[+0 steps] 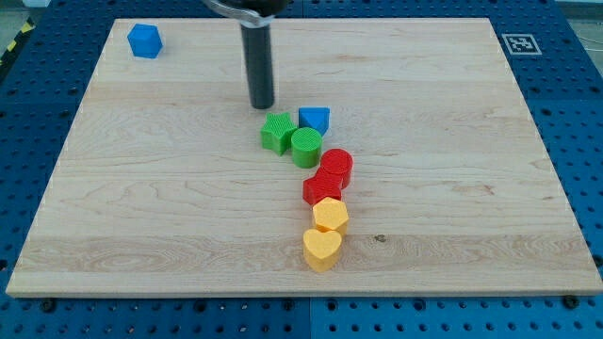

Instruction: Slightly push the blue traingle into the green circle

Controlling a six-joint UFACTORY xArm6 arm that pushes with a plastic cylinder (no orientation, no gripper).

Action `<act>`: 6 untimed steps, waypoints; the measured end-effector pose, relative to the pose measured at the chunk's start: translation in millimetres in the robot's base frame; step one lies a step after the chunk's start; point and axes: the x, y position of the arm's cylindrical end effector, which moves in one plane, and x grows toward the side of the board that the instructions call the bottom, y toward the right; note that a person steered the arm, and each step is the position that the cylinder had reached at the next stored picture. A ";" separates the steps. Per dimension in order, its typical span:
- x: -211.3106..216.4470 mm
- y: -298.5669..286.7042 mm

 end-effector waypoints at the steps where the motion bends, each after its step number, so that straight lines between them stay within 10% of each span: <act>1: 10.8 11.0; 6: 37.1 98.2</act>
